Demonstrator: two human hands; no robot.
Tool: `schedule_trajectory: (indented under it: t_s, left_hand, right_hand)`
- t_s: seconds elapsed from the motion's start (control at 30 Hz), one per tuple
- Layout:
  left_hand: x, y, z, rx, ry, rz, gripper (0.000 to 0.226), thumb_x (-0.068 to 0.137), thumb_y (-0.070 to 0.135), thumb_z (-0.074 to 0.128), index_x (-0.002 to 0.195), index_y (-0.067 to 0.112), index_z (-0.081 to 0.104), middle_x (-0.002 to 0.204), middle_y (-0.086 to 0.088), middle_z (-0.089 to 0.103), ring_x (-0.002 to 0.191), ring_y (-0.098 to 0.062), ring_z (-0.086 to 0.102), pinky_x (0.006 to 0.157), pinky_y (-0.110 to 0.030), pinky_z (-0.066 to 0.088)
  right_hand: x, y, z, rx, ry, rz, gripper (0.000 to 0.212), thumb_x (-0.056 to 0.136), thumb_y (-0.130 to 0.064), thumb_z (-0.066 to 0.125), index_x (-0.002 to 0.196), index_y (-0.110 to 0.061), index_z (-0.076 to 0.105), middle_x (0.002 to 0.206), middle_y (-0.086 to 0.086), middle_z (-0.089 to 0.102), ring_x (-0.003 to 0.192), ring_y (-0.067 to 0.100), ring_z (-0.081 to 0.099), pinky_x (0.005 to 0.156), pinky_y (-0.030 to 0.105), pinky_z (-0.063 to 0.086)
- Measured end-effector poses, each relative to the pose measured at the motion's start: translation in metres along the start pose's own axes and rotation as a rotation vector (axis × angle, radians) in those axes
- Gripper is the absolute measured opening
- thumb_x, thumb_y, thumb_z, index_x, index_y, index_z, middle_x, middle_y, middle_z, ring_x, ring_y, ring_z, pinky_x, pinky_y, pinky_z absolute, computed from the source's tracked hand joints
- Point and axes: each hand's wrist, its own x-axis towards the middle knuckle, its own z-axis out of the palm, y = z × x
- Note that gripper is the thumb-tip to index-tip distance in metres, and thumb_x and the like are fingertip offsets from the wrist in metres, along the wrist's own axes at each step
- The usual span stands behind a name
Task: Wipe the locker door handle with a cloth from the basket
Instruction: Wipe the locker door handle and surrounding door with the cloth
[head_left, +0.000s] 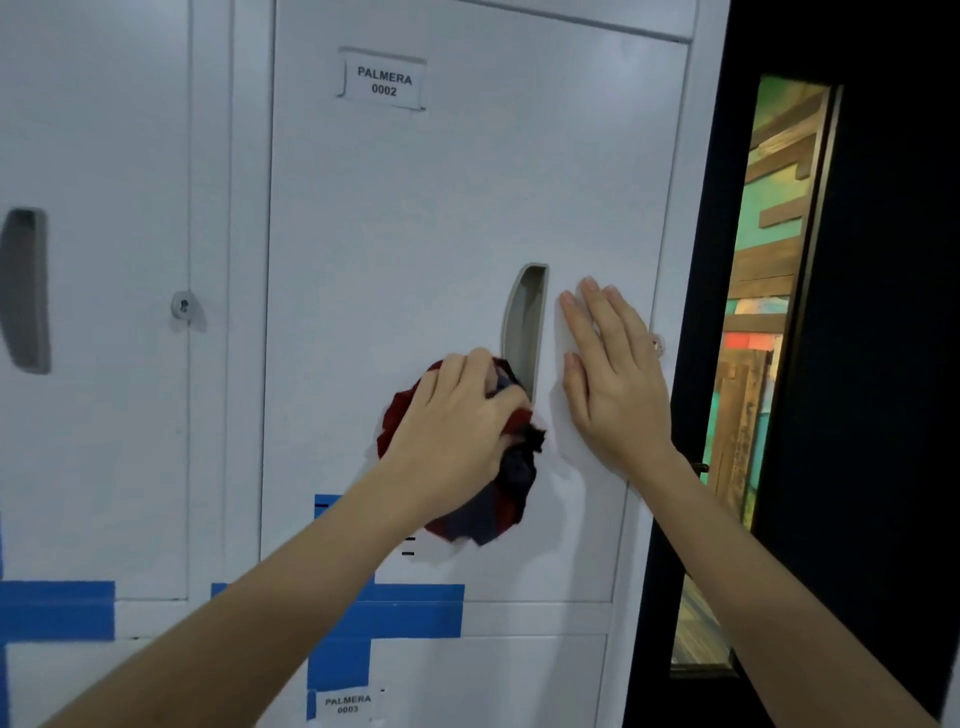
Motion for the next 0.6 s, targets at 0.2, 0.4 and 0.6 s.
schedule_trajectory:
  t_s: [0.2, 0.4, 0.6]
  left_hand:
    - [0.011, -0.013, -0.015, -0.275, 0.368, -0.194, 0.036, 0.082, 0.021, 0.05, 0.118, 0.02, 0.05, 0.109, -0.004, 0.048, 0.097, -0.02, 0.041, 0.087, -0.025, 0.034]
    - [0.025, -0.004, 0.016, 0.14, 0.313, -0.042, 0.03, 0.089, 0.027, 0.054, 0.106, 0.005, 0.066, 0.108, -0.019, 0.059, 0.098, -0.029, 0.047, 0.084, -0.035, 0.042]
    - [0.003, 0.018, 0.02, 0.355, 0.218, -0.041, 0.028, 0.085, 0.025, 0.048, 0.095, 0.007, 0.066, 0.098, -0.014, 0.06, 0.091, -0.026, 0.046, 0.082, -0.036, 0.041]
  right_hand:
    - [0.0, -0.001, 0.0, 0.011, 0.014, 0.007, 0.044, 0.097, -0.015, 0.037, 0.139, -0.002, 0.04, 0.146, 0.017, 0.036, 0.138, 0.031, 0.029, 0.113, 0.045, 0.027]
    - [0.0, 0.001, 0.0, 0.03, 0.009, -0.008, 0.045, 0.097, -0.015, 0.035, 0.14, -0.002, 0.038, 0.146, 0.016, 0.035, 0.138, 0.031, 0.029, 0.112, 0.047, 0.029]
    - [0.0, 0.0, 0.0, 0.019, 0.014, -0.002, 0.044, 0.098, -0.017, 0.034, 0.14, -0.002, 0.039, 0.146, 0.017, 0.036, 0.138, 0.03, 0.028, 0.112, 0.045, 0.028]
